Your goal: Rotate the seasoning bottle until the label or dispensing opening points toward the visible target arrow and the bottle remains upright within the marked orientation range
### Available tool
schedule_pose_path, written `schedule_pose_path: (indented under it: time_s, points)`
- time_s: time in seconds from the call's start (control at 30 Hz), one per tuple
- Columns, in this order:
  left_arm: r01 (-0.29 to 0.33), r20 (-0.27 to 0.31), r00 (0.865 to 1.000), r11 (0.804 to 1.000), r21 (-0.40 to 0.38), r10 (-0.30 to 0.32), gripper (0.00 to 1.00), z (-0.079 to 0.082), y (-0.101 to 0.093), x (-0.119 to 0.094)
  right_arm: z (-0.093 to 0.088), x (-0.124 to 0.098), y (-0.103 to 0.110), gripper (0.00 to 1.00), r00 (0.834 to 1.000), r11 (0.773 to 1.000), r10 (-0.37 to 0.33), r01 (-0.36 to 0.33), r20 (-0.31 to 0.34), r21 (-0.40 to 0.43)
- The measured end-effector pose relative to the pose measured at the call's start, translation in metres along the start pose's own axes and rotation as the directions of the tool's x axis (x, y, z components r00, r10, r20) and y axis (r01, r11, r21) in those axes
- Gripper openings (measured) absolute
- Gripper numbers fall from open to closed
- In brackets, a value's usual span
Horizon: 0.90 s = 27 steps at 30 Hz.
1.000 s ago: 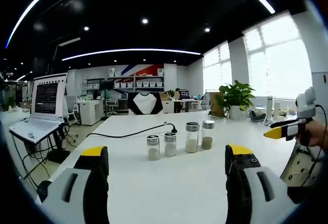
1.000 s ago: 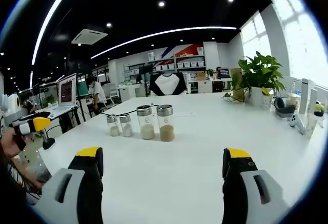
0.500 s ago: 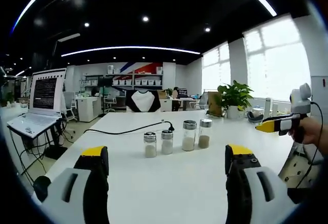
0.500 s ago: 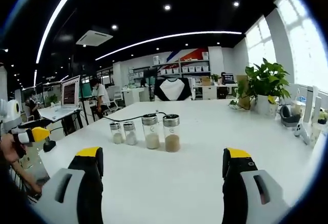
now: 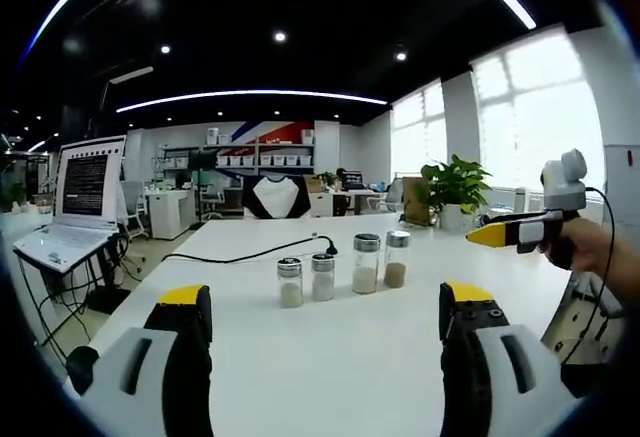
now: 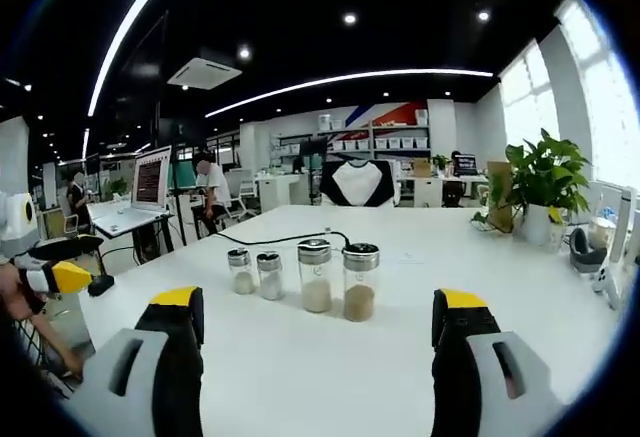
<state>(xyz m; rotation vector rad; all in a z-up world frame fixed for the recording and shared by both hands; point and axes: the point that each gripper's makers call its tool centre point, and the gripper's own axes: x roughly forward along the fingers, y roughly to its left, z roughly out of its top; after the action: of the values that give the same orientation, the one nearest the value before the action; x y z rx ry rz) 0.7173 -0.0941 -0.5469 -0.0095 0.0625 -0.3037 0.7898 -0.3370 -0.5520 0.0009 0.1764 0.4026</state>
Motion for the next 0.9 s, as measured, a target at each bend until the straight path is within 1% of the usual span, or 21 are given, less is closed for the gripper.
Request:
schedule_pose_path:
  time_s: [0.17, 0.23, 0.37, 0.47, 0.67, 0.83, 0.87, 0.9]
  points:
    - [0.012, -0.004, 1.000, 1.000, 0.010, -0.012, 1.00, 0.000, -0.004, -0.001, 0.000, 0.011, 0.003, 0.97, 1.000, 1.000, 0.016, -0.016, -0.010, -0.014]
    - [0.022, 0.000, 1.000, 1.000, 0.001, -0.022, 1.00, 0.000, -0.007, -0.001, 0.000, 0.015, 0.004, 0.92, 1.000, 1.000, 0.015, -0.015, -0.017, -0.017]
    - [0.013, -0.002, 1.000, 1.000, 0.012, -0.013, 1.00, -0.001, -0.008, -0.002, 0.003, 0.026, 0.010, 0.94, 0.999, 0.999, 0.041, -0.041, -0.011, -0.004]
    - [0.016, -0.009, 1.000, 0.999, 0.030, -0.016, 1.00, -0.002, -0.010, -0.003, 0.004, 0.034, 0.011, 0.94, 0.999, 0.999, 0.040, -0.040, -0.007, -0.015]
    - [0.022, -0.014, 1.000, 0.999, 0.031, -0.021, 1.00, -0.003, -0.010, -0.003, 0.004, 0.052, 0.015, 0.94, 0.999, 0.999, 0.054, -0.054, 0.003, -0.007]
    - [0.025, -0.008, 1.000, 0.999, 0.019, -0.025, 1.00, -0.002, -0.010, -0.004, 0.007, 0.067, 0.015, 0.94, 0.998, 0.999, 0.054, -0.053, 0.028, -0.009]
    - [0.023, -0.008, 1.000, 1.000, 0.020, -0.022, 1.00, -0.003, -0.009, -0.004, 0.010, 0.069, 0.011, 0.94, 0.998, 1.000, 0.028, -0.029, 0.049, 0.007]
    - [0.020, -0.010, 1.000, 1.000, 0.023, -0.020, 1.00, -0.003, -0.008, -0.004, 0.011, 0.072, 0.010, 0.94, 0.998, 0.999, 0.028, -0.029, 0.056, 0.019]
